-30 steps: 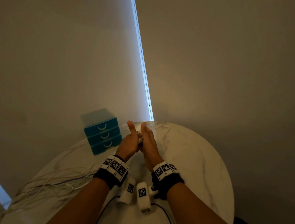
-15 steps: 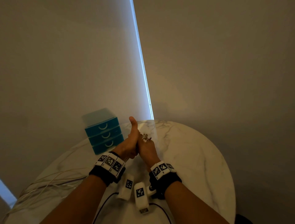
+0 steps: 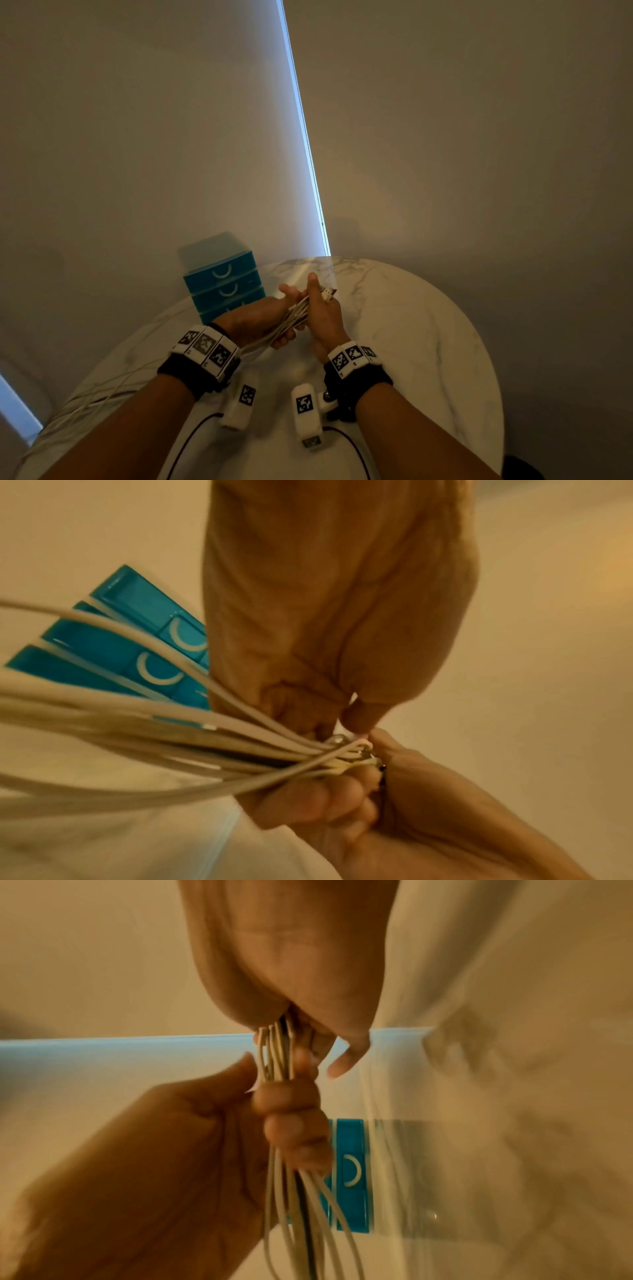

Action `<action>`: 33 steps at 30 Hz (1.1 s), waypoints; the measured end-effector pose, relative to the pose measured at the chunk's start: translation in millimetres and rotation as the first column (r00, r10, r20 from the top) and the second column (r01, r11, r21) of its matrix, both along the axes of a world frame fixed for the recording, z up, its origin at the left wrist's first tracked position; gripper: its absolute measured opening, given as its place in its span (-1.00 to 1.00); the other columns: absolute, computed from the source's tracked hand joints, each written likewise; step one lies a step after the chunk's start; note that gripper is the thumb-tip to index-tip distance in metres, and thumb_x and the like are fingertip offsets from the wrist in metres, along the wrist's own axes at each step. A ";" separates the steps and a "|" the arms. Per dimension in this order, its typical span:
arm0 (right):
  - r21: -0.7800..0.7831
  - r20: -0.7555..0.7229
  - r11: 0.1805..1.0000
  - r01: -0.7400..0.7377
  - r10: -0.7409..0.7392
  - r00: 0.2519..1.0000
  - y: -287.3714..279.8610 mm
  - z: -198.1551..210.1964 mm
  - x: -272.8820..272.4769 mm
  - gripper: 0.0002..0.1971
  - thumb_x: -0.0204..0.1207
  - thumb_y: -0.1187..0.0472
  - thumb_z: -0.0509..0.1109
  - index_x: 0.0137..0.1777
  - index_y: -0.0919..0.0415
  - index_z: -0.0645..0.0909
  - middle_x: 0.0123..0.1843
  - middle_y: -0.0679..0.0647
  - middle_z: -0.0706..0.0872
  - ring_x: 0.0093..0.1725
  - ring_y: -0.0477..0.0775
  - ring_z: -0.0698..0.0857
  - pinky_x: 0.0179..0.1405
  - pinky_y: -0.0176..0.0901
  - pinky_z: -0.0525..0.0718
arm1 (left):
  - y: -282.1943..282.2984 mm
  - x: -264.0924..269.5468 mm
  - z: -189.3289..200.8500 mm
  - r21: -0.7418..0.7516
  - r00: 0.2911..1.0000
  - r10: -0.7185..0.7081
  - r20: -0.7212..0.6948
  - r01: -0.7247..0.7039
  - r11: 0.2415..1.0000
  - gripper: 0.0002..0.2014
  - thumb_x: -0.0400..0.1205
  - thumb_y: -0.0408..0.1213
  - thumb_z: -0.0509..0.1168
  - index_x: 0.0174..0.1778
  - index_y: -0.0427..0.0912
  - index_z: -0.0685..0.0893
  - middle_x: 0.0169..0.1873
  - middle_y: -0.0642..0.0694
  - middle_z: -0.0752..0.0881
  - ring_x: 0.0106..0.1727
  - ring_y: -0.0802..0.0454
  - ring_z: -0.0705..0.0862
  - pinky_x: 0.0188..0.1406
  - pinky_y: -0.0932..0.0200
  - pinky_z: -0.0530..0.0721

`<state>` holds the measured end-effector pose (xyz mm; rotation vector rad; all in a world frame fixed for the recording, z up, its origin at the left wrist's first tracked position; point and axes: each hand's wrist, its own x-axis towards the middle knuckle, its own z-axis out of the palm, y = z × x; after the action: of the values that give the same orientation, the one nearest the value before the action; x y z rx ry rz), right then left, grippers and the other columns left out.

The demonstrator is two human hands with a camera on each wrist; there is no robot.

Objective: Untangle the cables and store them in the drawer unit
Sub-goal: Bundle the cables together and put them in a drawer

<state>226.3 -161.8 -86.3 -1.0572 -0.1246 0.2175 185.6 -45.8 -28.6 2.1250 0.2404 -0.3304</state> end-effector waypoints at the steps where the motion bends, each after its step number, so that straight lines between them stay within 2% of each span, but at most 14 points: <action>1: 0.068 -0.032 0.997 -0.025 0.028 0.999 -0.7 1.1 -0.7 -0.47 0.83 -0.27 0.22 0.06 0.17 0.78 0.06 0.07 0.96 -0.01 0.22 0.86 -0.29 -0.05 0.67 | 2.2 -2.3 -0.9 0.055 1.000 -0.013 -0.015 0.013 0.998 -0.13 0.61 0.52 -0.06 0.08 -0.26 0.73 -0.25 -0.17 0.66 -0.38 0.07 0.63 -0.31 0.16 0.64; 4: 0.310 -0.193 0.951 -0.022 0.085 0.978 2.1 4.0 -1.8 -0.60 0.81 -0.16 0.34 -0.05 0.19 0.61 -0.16 0.11 0.88 -0.08 0.21 0.89 -0.28 0.03 0.77 | 9.6 -8.7 -3.8 0.178 0.999 -0.032 -0.016 0.035 0.983 -0.23 0.71 0.48 -0.10 -0.06 -0.19 0.66 -0.35 -0.07 0.58 -0.45 0.12 0.50 -0.36 0.24 0.58; 7: 0.430 -0.328 0.902 0.045 0.110 0.938 2.5 1.2 4.8 -0.56 0.72 -0.10 0.50 -0.26 0.13 0.48 -0.48 0.05 0.45 -0.44 0.03 0.57 -0.40 -0.07 0.74 | 19.1 -19.1 -8.8 0.302 0.996 -0.060 -0.064 0.077 0.950 -0.26 0.64 0.59 -0.05 -0.24 -0.08 0.57 -0.47 0.04 0.52 -0.49 0.12 0.42 -0.41 0.24 0.54; 11: 0.468 -0.330 0.883 0.021 0.152 0.932 -3.3 -0.8 11.7 -0.54 0.71 0.04 0.56 -0.33 0.06 0.41 -0.52 -0.06 0.26 -0.63 -0.12 0.22 -0.71 -0.27 0.27 | 29.0 -30.4 -18.0 0.348 0.993 -0.084 -0.082 0.107 0.931 -0.26 0.64 0.59 -0.16 -0.25 -0.01 0.55 -0.43 0.07 0.50 -0.45 0.13 0.39 -0.41 0.27 0.49; 15: 0.461 -0.309 0.887 -0.022 0.184 0.933 -6.5 -1.2 14.9 -0.75 0.75 0.03 0.48 -0.10 0.13 0.58 -0.53 -0.09 0.24 -0.65 -0.12 0.18 -0.74 -0.28 0.21 | 26.0 -31.8 -25.2 0.401 0.990 -0.132 0.054 0.099 0.910 -0.35 0.77 0.42 -0.13 -0.25 -0.01 0.58 -0.44 0.08 0.52 -0.48 0.20 0.40 -0.41 0.33 0.45; 17: 0.462 -0.295 0.887 -0.003 0.157 0.943 -7.1 2.6 17.1 -0.70 0.75 0.05 0.49 -0.16 0.11 0.51 -0.53 -0.07 0.23 -0.65 -0.11 0.20 -0.71 -0.27 0.28 | 27.9 -31.2 -26.9 0.423 0.968 -0.135 0.213 0.033 0.905 -0.37 0.81 0.35 -0.08 -0.33 0.00 0.57 -0.49 0.10 0.51 -0.54 0.25 0.40 -0.38 0.31 0.45; 20: 0.491 -0.264 0.870 -0.041 0.194 0.945 -5.2 6.1 19.3 -0.65 0.69 -0.01 0.56 -0.21 0.10 0.52 -0.52 -0.03 0.39 -0.58 -0.08 0.44 -0.41 -0.16 0.71 | 38.6 -30.2 -27.6 0.382 0.940 -0.094 0.327 -0.040 0.923 -0.34 0.79 0.38 -0.06 -0.37 -0.01 0.62 -0.51 0.07 0.54 -0.52 0.19 0.45 -0.33 0.21 0.48; 22: 0.491 -0.231 0.865 -0.104 0.245 0.942 -5.3 -0.9 24.5 -0.69 0.65 -0.04 0.61 0.10 0.21 0.73 -0.30 0.06 0.69 -0.29 0.02 0.74 0.09 0.04 0.85 | 45.2 -28.0 -29.0 0.345 0.936 -0.047 0.349 -0.082 0.935 -0.33 0.79 0.39 -0.05 -0.38 0.00 0.63 -0.53 0.07 0.55 -0.50 0.16 0.47 -0.35 0.17 0.47; 24: 0.375 -0.182 0.920 -0.113 0.193 0.964 -11.0 -8.0 34.2 -0.54 0.69 0.03 0.57 0.50 0.20 0.69 0.00 0.13 0.81 0.06 0.12 0.82 0.37 0.10 0.80 | 50.3 -27.1 -30.7 0.255 0.920 0.029 0.391 -0.138 0.957 -0.36 0.83 0.33 -0.01 -0.42 0.01 0.60 -0.55 0.11 0.55 -0.51 0.18 0.47 -0.37 0.17 0.44; 25: 0.300 -0.148 0.953 -0.044 0.092 0.985 -15.4 -7.4 40.0 -0.57 0.73 0.13 0.51 0.56 0.19 0.66 -0.02 0.08 0.77 0.02 0.06 0.79 0.26 -0.02 0.82 | 52.7 -27.4 -31.5 0.206 0.906 0.063 0.419 -0.163 0.965 -0.37 0.85 0.28 0.01 -0.42 0.01 0.60 -0.54 0.12 0.56 -0.49 0.17 0.48 -0.37 0.16 0.43; 27: 0.166 -0.080 0.963 0.214 -0.203 0.976 -23.9 2.7 47.9 -0.74 0.76 0.18 0.47 0.41 0.13 0.72 -0.02 -0.03 0.76 0.01 -0.05 0.79 0.09 -0.23 0.74 | 56.8 -31.7 -30.6 0.150 0.877 0.105 0.468 -0.196 0.969 -0.38 0.88 0.20 0.03 -0.41 -0.01 0.63 -0.51 0.10 0.60 -0.46 0.15 0.51 -0.35 0.16 0.43; 29: 0.031 0.146 0.929 0.368 -0.368 0.918 -25.5 22.6 45.1 -0.77 0.71 0.12 0.52 0.32 0.05 0.76 0.24 -0.04 0.85 0.34 -0.01 0.79 0.36 -0.16 0.71 | 58.4 -34.9 -29.4 0.177 0.872 0.087 0.482 -0.195 0.965 -0.40 0.91 0.12 0.02 -0.40 -0.02 0.65 -0.45 0.10 0.65 -0.44 0.19 0.54 -0.33 0.19 0.46; 31: -0.151 0.510 0.929 0.339 -0.220 0.831 -10.6 50.2 21.2 -0.79 0.78 0.10 0.45 0.35 0.03 0.75 0.32 -0.10 0.84 0.37 -0.14 0.76 0.38 -0.29 0.71 | 56.0 -35.0 -29.6 0.204 0.886 0.057 0.461 -0.168 0.964 -0.43 0.92 0.09 0.02 -0.32 -0.02 0.70 -0.34 0.09 0.71 -0.36 0.21 0.59 -0.27 0.23 0.50; 33: -0.394 0.696 0.870 0.297 0.071 0.715 18.6 69.4 -3.6 -0.78 0.85 0.06 0.35 0.40 0.04 0.69 0.34 -0.14 0.81 0.32 -0.27 0.74 0.20 -0.53 0.68 | 53.8 -34.3 -29.5 0.224 0.904 0.037 0.426 -0.145 0.964 -0.48 0.91 0.05 0.05 -0.22 -0.05 0.76 -0.30 0.08 0.72 -0.32 0.19 0.61 -0.21 0.18 0.53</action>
<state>222.7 -143.2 -16.9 -1.6132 -0.7208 -0.3085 151.3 8.0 -58.2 2.3633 0.1340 0.2299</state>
